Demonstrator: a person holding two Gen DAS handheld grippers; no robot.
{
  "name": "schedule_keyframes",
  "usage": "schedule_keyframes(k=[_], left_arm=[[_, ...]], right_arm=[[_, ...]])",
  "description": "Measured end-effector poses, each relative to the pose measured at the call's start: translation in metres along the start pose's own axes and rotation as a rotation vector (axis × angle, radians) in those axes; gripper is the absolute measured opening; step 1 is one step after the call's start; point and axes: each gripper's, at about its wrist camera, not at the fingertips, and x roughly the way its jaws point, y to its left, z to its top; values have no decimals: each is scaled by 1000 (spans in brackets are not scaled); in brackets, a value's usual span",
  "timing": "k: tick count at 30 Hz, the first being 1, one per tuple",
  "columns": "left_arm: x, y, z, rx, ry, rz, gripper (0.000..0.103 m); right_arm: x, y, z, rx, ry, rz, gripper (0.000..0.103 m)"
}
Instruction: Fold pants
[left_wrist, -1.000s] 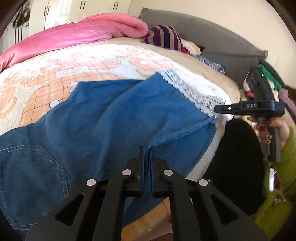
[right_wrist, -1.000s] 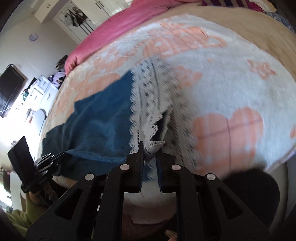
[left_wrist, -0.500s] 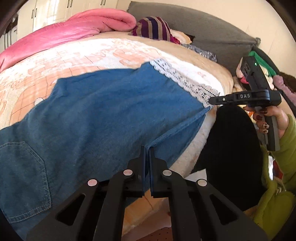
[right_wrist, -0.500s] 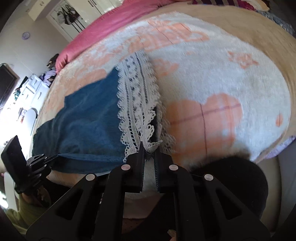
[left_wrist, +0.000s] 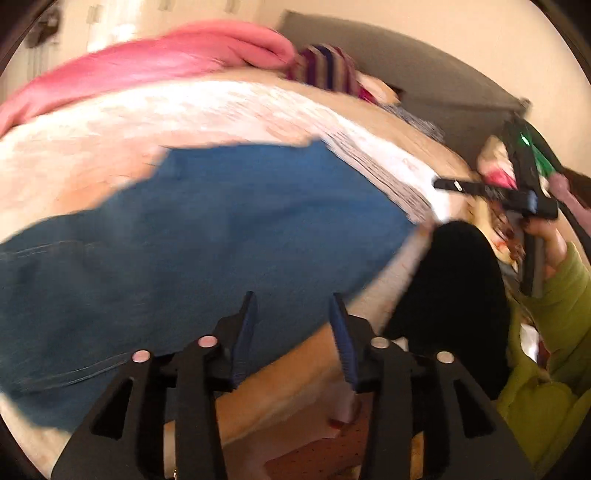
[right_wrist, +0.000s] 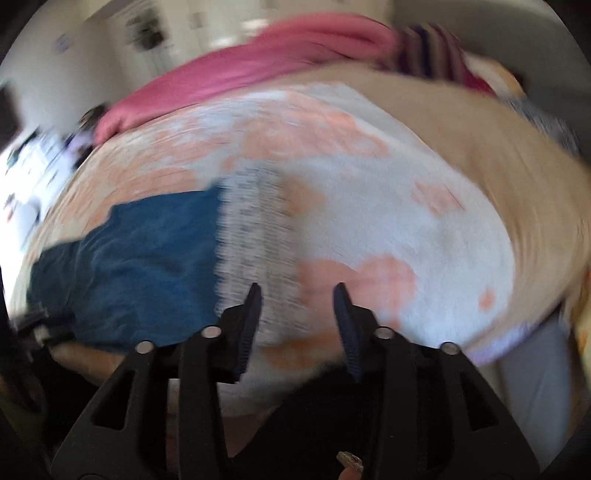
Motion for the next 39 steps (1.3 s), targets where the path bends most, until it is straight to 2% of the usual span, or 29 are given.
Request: schedule_keyframes(k=[3, 4, 5, 6, 9, 11, 12, 14, 15, 18, 19, 21, 24, 27, 30, 33, 37, 39], left_arm=[[-34, 31, -3, -95, -76, 130, 51], [-50, 47, -4, -145, -108, 206, 54], [-60, 59, -6, -178, -126, 265, 65], [-70, 70, -7, -206, -139, 324, 74], [-89, 100, -14, -244, -141, 526, 75], [-88, 115, -17, -266, -113, 583, 76], [-85, 122, -18, -286, -98, 583, 76], [-75, 137, -21, -343, -74, 533, 76], [-67, 144, -22, -378, -65, 490, 76], [-49, 152, -25, -427, -52, 433, 74], [-46, 152, -27, -434, -58, 419, 70], [-39, 155, -27, -440, -62, 420, 47], [-51, 163, -24, -456, -96, 401, 42], [-53, 162, -23, -428, -96, 450, 42], [-43, 168, -28, -455, -49, 430, 48], [-55, 167, -32, -496, -76, 401, 56], [-87, 147, -29, -446, -125, 446, 65], [-99, 138, -24, -423, -146, 452, 73]], right_arm=[[20, 35, 7, -118, 43, 99, 44], [30, 48, 11, -161, 62, 121, 47], [37, 57, 13, -187, 76, 128, 54], [45, 64, 16, -205, 92, 127, 57], [71, 74, 18, -206, 149, 99, 66], [79, 77, 14, -206, 175, 66, 75], [82, 76, 10, -205, 185, 58, 76], [87, 75, 5, -189, 196, 71, 85], [86, 75, 3, -187, 192, 73, 86], [84, 78, -1, -211, 187, 55, 88], [84, 80, -2, -214, 187, 50, 89], [86, 81, -3, -218, 185, 45, 90], [84, 80, -5, -207, 180, 49, 90], [84, 77, -7, -192, 175, 61, 91], [84, 77, -8, -201, 170, 56, 91], [84, 77, -7, -200, 170, 64, 92], [71, 68, -3, -143, 126, 121, 93], [64, 63, 1, -110, 91, 131, 93]])
